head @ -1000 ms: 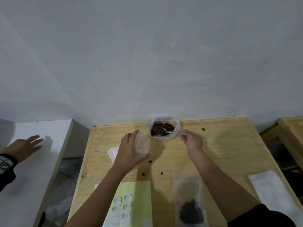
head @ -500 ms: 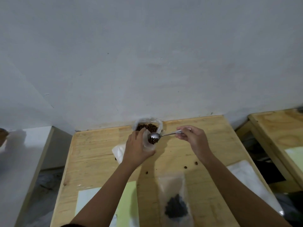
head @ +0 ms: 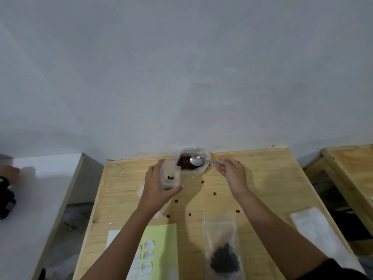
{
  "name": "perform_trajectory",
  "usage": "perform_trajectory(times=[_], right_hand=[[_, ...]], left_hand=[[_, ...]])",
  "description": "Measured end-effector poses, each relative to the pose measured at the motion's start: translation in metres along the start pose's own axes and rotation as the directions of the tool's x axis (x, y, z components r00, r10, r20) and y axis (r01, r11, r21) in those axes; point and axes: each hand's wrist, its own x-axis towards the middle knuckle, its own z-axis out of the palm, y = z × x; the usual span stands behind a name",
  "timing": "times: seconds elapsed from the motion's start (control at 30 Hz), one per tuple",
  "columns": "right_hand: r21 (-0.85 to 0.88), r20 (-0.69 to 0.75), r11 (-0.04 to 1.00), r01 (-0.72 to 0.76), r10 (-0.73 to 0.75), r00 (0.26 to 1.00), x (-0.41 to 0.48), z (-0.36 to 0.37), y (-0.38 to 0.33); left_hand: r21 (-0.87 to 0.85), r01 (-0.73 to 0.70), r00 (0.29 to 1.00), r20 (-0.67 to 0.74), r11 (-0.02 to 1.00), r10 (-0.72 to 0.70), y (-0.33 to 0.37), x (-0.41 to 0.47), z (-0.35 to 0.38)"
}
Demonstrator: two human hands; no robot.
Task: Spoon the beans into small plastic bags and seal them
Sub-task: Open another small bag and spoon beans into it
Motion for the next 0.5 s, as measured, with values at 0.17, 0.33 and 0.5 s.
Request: perform_trajectory(times=[0.17, 0.33, 0.5], right_hand=[[0.027, 0.037, 0.990, -0.135, 0.134, 0.990, -0.001, 0.025, 0.017], [-0.230, 0.102, 0.969, -0.091, 0.117, 0.988, -0.002, 0.028, 0.032], [-0.460, 0.152, 0.888, 0.016, 0.061, 0.986, -0.005, 0.009, 0.027]], left_hand=[[-0.219, 0.044, 0.991, -0.114, 0.975, -0.070, 0.003, -0.013, -0.024], [-0.247, 0.025, 0.986, -0.152, 0.969, -0.064, 0.003, -0.019, -0.033], [-0.246, 0.028, 0.992, -0.114, 0.969, -0.058, 0.002, -0.017, -0.027]])
